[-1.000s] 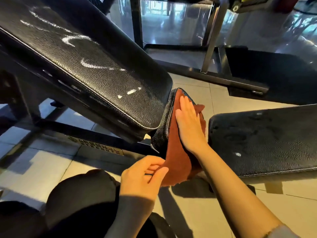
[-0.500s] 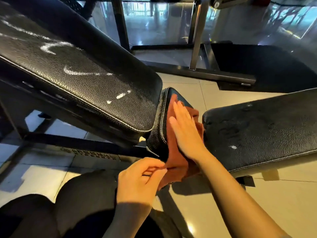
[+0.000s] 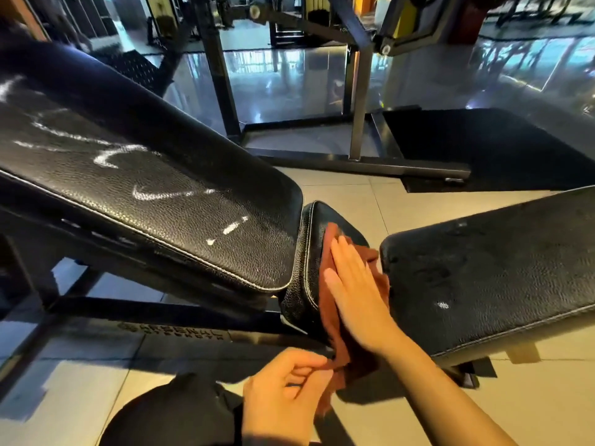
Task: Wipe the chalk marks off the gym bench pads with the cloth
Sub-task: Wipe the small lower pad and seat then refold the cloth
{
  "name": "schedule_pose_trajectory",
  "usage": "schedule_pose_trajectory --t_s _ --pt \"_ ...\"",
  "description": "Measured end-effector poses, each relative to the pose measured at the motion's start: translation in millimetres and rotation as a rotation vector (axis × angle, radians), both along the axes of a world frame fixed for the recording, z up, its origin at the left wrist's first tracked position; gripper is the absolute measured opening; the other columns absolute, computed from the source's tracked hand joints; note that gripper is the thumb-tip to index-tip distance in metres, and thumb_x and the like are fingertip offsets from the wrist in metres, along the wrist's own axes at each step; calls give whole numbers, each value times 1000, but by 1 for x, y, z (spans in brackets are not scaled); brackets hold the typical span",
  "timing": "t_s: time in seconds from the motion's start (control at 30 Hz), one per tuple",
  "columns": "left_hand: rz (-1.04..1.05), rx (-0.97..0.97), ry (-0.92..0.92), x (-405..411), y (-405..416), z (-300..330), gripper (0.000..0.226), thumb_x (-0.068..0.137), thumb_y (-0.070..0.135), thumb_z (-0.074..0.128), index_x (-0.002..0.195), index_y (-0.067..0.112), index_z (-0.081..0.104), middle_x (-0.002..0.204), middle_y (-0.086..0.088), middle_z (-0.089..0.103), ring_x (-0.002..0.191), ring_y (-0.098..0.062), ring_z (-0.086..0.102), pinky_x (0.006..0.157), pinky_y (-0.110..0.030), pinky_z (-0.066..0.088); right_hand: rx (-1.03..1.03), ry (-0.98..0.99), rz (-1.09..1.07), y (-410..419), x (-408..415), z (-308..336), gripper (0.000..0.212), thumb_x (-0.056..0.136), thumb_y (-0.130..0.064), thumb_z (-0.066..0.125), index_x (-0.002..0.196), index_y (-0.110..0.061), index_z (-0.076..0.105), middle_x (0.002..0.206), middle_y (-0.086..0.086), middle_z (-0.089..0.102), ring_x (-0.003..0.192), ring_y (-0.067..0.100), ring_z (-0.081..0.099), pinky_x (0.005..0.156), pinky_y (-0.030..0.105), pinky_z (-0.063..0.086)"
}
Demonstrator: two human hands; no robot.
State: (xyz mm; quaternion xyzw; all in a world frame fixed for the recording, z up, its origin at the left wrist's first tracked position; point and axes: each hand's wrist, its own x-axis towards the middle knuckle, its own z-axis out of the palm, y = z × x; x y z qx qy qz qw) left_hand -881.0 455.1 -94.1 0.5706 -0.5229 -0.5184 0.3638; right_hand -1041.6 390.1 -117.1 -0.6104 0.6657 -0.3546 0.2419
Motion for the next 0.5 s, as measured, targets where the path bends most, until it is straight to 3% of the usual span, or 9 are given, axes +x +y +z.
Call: schedule_pose_trajectory --t_s 0.13,0.23,0.3,0.4,0.5 --pt "-19 -172 -71 -14 -12 8 32 74 3 79 64 32 70 63 12 69 61 2 63 58 -11 48 -12 56 8 -41 -21 7 60 95 -51 18 148 -33 -1 161 -10 -1 150 10 -2 122 45 4" --pt "-30 -201 -115 -18 -8 8 25 76 7 79 69 30 70 65 15 69 65 1 65 61 -14 52 -22 24 -12 -36 -22 2 55 103 -43 24 152 -29 2 162 -9 1 149 9 0 122 45 5" --pt "-7 -181 -128 -12 -1 6 31 73 4 80 66 32 70 62 14 68 61 1 64 60 -15 52 10 17 -32 -20 -18 -2 57 101 -49 22 150 -30 -1 163 -8 1 149 8 -1 122 43 5" --pt "61 -58 -97 7 10 1 33 73 -2 78 62 27 69 56 12 67 51 2 61 49 -8 46 16 -2 -68 12 -2 -10 68 82 -67 8 142 -38 -6 162 -11 -1 148 4 -3 123 35 0" --pt "110 8 -53 20 22 -11 30 74 -5 77 64 23 70 57 9 68 49 2 61 48 -7 45 1 -2 -127 28 11 -12 65 88 -62 12 145 -36 -3 162 -11 1 149 5 -2 123 37 1"
